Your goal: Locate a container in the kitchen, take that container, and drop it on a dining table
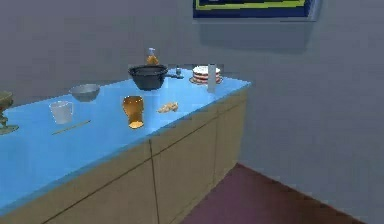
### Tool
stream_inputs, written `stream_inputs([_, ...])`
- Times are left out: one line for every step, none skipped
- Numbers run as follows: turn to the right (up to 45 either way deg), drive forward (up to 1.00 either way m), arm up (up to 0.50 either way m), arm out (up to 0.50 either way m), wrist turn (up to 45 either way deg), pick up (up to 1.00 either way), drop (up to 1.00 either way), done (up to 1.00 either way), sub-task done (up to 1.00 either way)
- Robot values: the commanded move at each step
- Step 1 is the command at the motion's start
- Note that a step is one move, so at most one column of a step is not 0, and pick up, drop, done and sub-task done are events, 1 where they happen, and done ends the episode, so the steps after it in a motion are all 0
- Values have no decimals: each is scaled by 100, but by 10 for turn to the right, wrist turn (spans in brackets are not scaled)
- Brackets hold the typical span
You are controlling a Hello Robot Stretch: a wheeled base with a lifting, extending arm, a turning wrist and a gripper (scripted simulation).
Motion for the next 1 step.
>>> stream_inputs([-30,0,0,0,0,0,0,0,0])
